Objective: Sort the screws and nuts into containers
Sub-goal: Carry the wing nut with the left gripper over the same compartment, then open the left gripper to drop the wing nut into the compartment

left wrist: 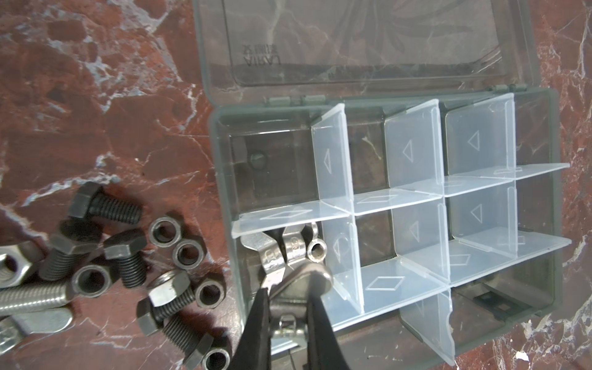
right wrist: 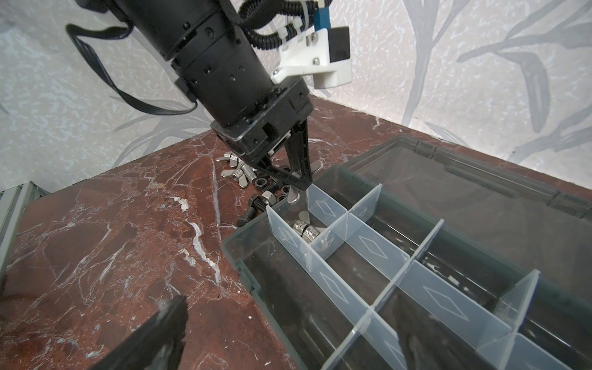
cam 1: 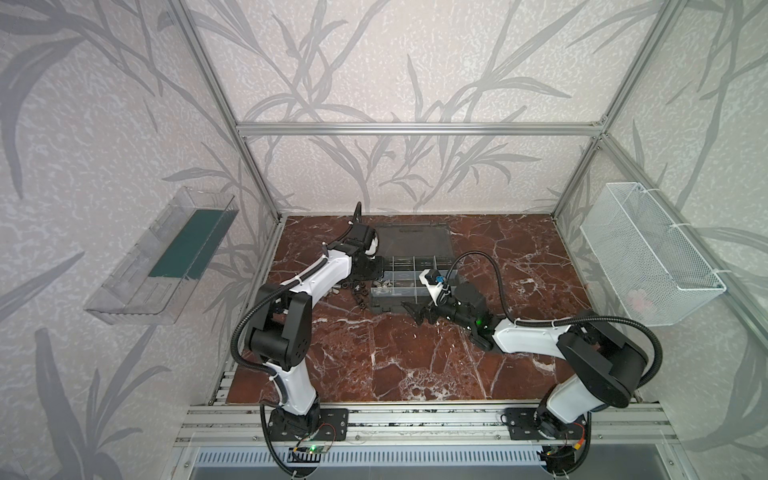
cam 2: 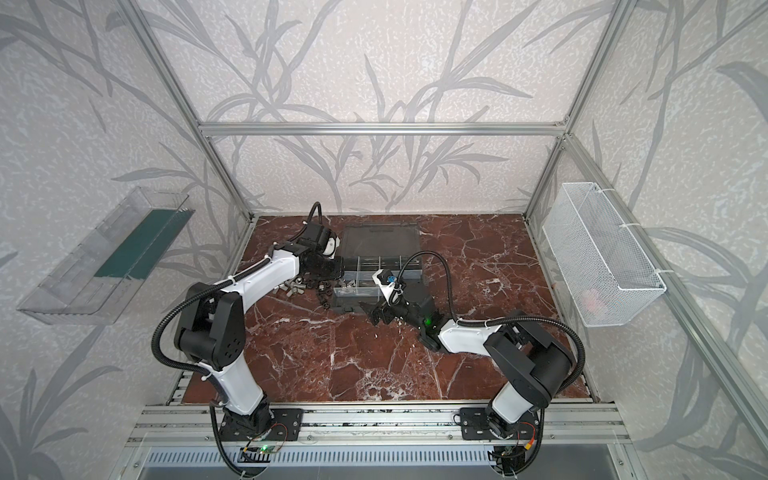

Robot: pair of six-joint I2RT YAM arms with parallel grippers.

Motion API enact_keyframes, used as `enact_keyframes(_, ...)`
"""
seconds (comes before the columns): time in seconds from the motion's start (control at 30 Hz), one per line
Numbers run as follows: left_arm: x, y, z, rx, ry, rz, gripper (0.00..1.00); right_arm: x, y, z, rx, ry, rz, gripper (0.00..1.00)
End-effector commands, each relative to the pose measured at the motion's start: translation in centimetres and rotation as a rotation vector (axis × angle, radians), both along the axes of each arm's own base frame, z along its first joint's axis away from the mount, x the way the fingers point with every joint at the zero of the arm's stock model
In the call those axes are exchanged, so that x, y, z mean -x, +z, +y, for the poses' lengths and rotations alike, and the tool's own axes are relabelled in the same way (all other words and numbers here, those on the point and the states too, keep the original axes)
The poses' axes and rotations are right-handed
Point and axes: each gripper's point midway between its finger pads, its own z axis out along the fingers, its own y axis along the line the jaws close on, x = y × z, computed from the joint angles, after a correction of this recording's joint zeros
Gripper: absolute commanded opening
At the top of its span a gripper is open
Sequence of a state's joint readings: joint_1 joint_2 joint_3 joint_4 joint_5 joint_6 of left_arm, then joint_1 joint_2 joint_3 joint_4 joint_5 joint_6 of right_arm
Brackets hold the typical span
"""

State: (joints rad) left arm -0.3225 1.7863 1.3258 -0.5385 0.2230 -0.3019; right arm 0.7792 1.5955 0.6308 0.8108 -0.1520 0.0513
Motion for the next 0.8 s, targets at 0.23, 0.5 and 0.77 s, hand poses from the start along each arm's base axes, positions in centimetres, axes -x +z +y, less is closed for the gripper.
enact_keyframes(0.23,0.3,-1.3,-1.1,-0.039,-0.035,0.031,0.16,0.0,0.6,0.0,-0.010,-0.008,-0.029,0.99)
enact_keyframes(0.5,0.8,-3.0,-1.3,-0.086,-0.054,0.101,0.20,0.0,0.5,0.0,-0.006,-0.008,-0.028,0.99)
enact_keyframes(0.77,0.9,-2.9,-1.3,-0.091,-0.058,0.098,0.30,-0.1,0.3,0.0,-0.004,-0.010,-0.025,0.99)
